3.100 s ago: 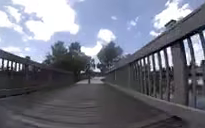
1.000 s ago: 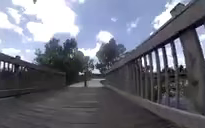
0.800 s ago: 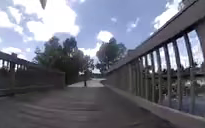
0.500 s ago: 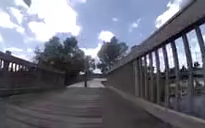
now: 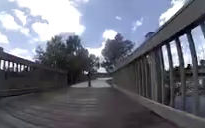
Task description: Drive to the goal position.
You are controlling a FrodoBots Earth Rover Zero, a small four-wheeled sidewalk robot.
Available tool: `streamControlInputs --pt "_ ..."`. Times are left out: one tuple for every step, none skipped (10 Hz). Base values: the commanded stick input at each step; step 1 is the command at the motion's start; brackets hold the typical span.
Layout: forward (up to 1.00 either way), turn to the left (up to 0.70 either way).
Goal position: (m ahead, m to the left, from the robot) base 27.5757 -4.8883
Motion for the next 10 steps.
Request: streamControlInputs --pt "0.85 0.00" --pt "0.85 0.00" --pt "0.85 0.00" --pt "0.85 0.00" --pt "0.85 0.01" --pt "0.85 0.24" --pt "0.85 0.31" --pt "0.85 0.15" --pt "0.85 0.04" --pt "0.85 0.00"
